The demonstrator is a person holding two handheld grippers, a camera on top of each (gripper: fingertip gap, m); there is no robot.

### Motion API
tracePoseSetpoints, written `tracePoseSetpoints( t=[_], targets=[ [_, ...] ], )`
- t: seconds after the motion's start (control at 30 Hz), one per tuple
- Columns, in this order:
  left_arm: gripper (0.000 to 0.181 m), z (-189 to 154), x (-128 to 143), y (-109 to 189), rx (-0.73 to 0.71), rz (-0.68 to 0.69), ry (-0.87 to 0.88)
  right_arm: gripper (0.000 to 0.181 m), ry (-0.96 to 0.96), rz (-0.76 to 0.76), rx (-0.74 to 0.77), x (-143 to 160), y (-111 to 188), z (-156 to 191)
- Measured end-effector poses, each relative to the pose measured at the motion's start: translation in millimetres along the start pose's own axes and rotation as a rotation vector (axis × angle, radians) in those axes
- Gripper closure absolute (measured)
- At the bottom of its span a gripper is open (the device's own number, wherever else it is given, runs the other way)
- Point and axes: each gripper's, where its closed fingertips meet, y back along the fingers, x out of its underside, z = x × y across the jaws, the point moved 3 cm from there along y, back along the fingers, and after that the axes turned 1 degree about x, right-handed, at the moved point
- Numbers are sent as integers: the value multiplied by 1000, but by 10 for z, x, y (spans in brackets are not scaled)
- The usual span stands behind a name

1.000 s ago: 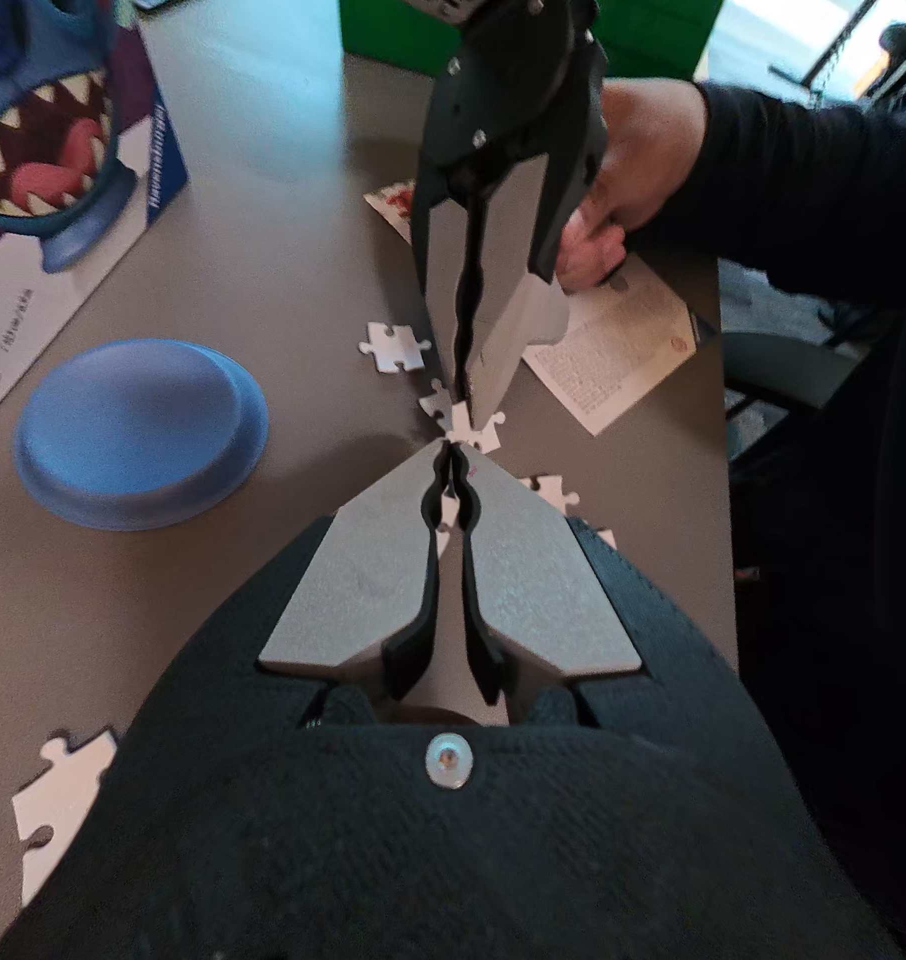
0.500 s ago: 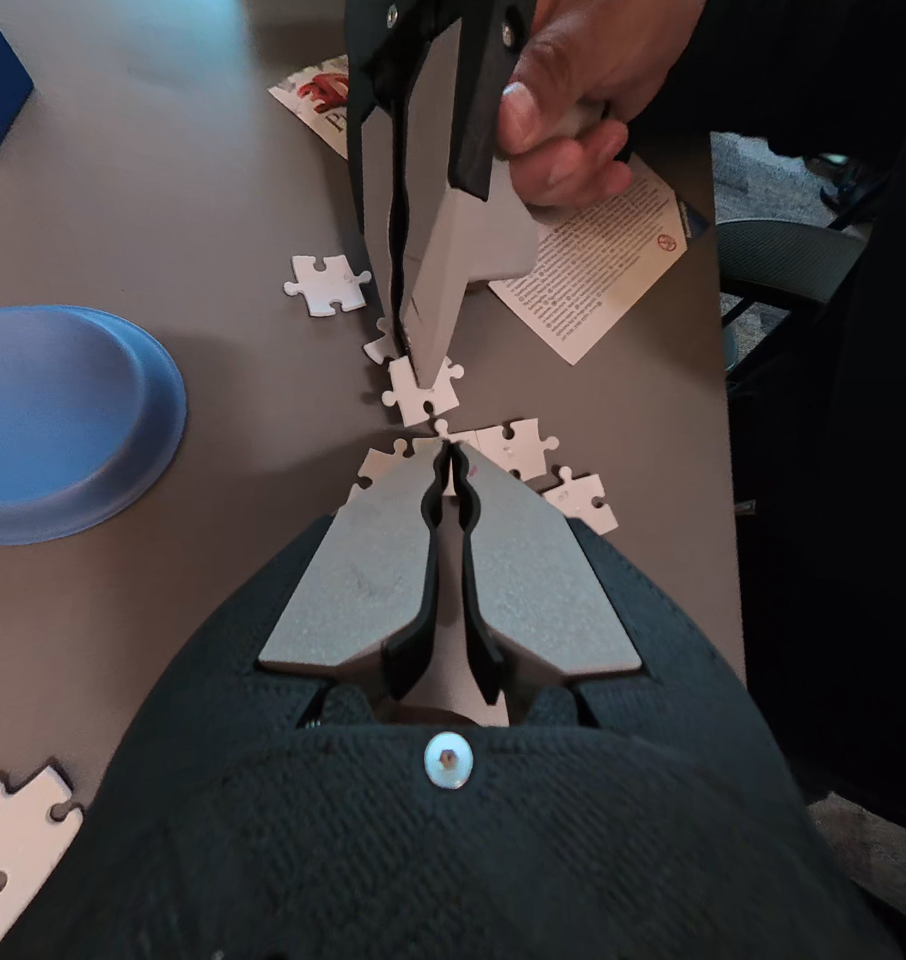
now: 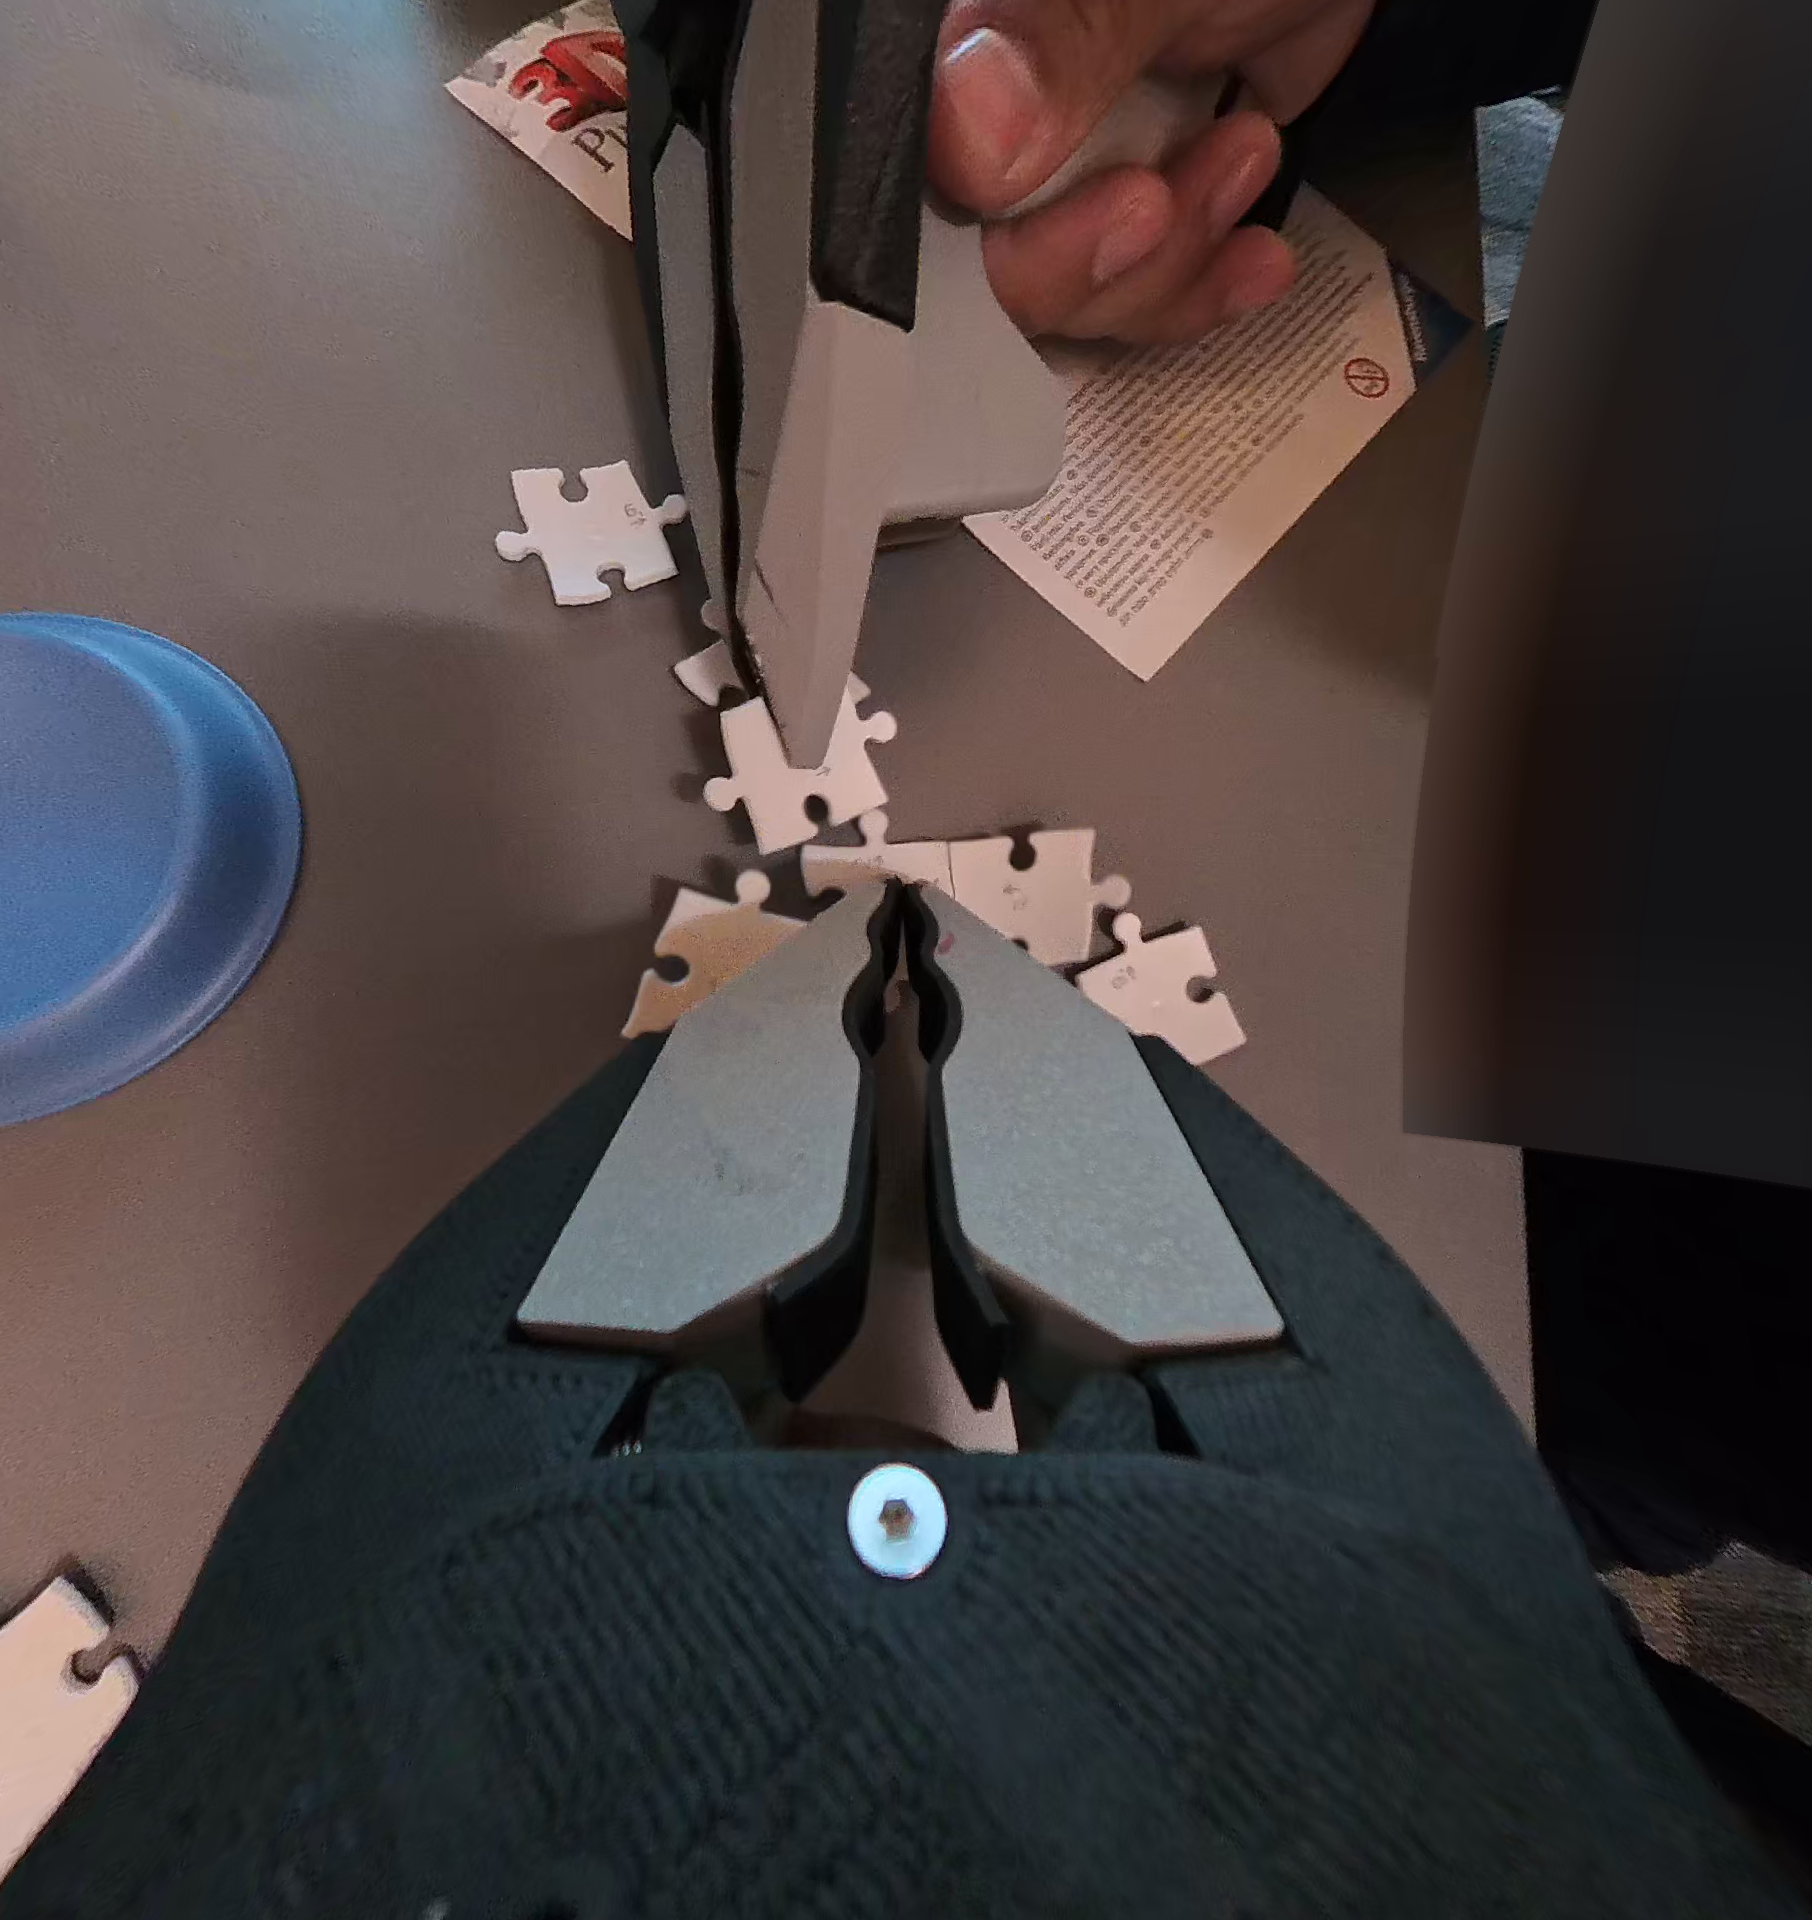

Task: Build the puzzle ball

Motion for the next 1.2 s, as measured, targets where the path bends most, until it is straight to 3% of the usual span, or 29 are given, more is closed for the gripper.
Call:
tracePoseSetpoints(
  t=[0.33,0.63,0.97,1.2],
  targets=[
    [181,-3,-8,-9,-74,-5,66,181,10,-1,-3,-7,19,8],
    [181,-4,58,51,-284,-74,203,181,18,-5,-13,-8,20,36],
    [181,-59,38,203,-291,-115,204,181,45,-3,-16,-23,13,33],
    [181,-141,75,35,-278,-39,109,181,64,-33,-18,-99,87,42]
  ],
)
